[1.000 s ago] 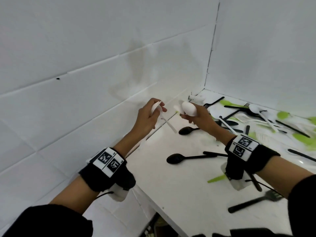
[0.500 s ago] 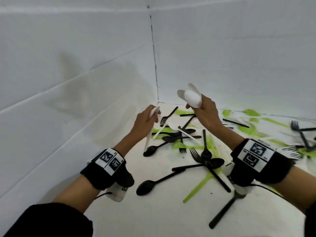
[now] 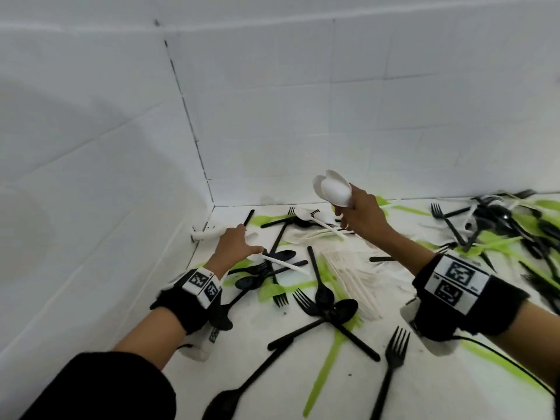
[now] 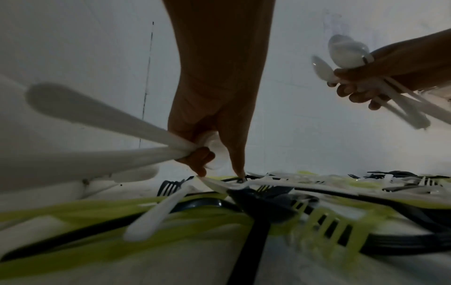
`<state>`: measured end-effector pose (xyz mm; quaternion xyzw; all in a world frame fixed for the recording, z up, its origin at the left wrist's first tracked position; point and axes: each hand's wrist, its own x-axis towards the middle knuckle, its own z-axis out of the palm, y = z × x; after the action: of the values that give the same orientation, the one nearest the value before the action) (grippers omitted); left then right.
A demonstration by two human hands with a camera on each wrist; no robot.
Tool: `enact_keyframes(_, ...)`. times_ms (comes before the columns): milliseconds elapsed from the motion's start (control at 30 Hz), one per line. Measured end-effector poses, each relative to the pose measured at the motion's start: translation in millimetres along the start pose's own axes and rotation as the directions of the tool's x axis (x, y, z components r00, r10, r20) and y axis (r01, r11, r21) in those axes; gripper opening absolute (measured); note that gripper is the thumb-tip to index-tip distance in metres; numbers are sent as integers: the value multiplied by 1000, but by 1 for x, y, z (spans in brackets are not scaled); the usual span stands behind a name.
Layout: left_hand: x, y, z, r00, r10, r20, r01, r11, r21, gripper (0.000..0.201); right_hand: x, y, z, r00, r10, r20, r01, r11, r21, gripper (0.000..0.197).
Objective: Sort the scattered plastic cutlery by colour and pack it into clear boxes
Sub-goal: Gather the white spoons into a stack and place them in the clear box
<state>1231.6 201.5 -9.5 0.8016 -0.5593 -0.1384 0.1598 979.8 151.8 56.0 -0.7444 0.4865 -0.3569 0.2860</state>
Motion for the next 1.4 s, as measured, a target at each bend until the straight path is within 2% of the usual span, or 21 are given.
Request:
enact_keyframes(67,12,1,5,999,16,32,-18,999,45,60,10,6,1,999,33,12,-34,997,67,15)
enact_keyframes(167,17,-2,7,999,5,46,-6,999,41,61,22,12,5,999,30,14,-31,990,140,24)
enact_keyframes(233,17,-4,4,1000,-8,17,9,1000,-17,55,27,18,11,998,36,42,-38,998,53,30)
enact_keyframes(300,23,-8,1,1000,-6,-6,6,998,-58,41,38,25,21,996,54,67,-51,998,-47,31)
enact_keyframes(367,26,-12,-1,1000,-5,10,6,998,-60,31,48,33,34,994,71,87,-67,997,-45,31)
enact_keyframes(533,20,-19,3,999,48,8,-48,998,-28,36,48,37,58,982,77,174,-76,997,-16,35)
enact_keyframes(700,18,-29,3,1000,-6,-18,6,1000,-3,58,45,43,72,971,77,225,-80,997,2,43)
enact_keyframes(833,15,-31,-1,997,-67,49,65,997,51,46,44,51,68,963,95,253,-100,995,9,40)
enact_keyframes(900,15,-35,-2,997,-73,38,71,997,38,45,43,53,69,962,102,252,-108,994,10,37)
enact_keyframes(1033,13,-35,-5,999,-54,7,54,998,-30,45,38,54,69,961,92,260,-93,996,-9,38)
enact_keyframes(1100,10,-35,-9,998,-65,4,65,992,-105,28,35,49,72,954,90,286,-77,995,-57,43)
enact_keyframes(1167,9,-36,-14,998,-61,-34,57,992,-111,13,30,40,77,946,69,317,-36,994,-107,48)
enact_keyframes(1267,13,-36,-20,996,-77,-54,68,987,-147,11,23,23,91,933,-8,360,48,994,-103,48)
enact_keyframes(1400,21,-38,-28,988,-151,-40,135,954,-266,10,18,1,118,896,-27,443,105,983,-154,54)
